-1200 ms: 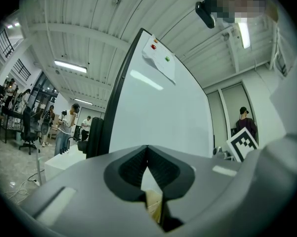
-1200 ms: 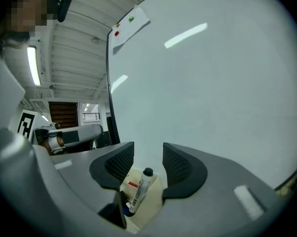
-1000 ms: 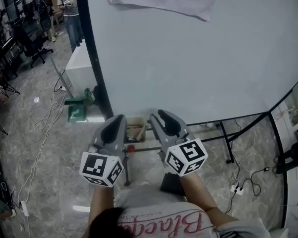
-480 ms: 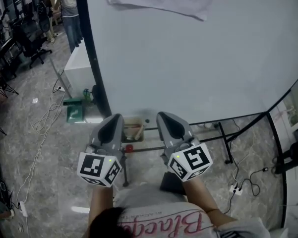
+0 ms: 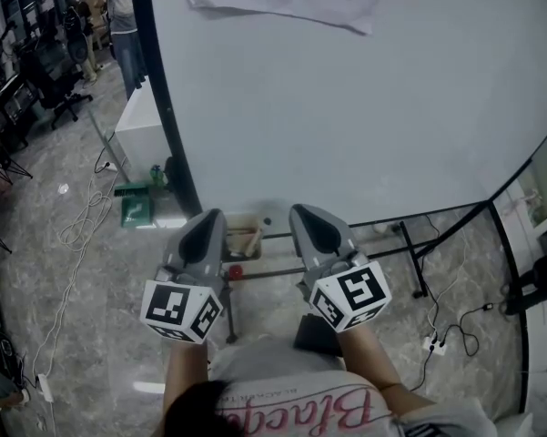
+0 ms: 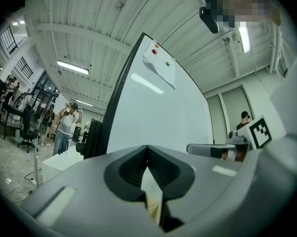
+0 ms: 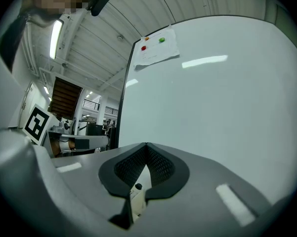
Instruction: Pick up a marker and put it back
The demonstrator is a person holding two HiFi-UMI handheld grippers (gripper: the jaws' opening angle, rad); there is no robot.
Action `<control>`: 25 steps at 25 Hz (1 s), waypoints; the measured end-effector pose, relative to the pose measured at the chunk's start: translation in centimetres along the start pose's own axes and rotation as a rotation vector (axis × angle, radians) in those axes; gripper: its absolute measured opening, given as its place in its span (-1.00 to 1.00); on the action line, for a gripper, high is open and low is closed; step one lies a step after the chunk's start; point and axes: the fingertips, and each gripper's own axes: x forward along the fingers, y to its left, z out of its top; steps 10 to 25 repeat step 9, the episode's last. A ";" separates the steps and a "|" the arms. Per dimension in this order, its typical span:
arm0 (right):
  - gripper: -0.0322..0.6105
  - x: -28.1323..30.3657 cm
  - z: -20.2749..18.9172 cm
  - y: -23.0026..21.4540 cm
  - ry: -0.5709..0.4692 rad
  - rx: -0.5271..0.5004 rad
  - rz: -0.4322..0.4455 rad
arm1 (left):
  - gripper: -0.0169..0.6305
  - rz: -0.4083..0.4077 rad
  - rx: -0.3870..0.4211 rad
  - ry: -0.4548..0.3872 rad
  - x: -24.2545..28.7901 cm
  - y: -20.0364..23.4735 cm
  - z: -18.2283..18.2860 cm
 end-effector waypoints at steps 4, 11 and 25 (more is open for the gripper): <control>-0.90 -0.1 0.0 -0.1 0.005 -0.001 -0.001 | -0.95 -0.005 0.005 -0.002 0.1 -0.1 0.2; -0.90 -0.2 0.1 -0.2 0.021 -0.093 -0.023 | -0.95 -0.010 0.010 -0.001 0.2 -0.3 0.2; -0.90 -0.2 0.1 -0.2 0.021 -0.093 -0.023 | -0.95 -0.010 0.010 -0.001 0.2 -0.3 0.2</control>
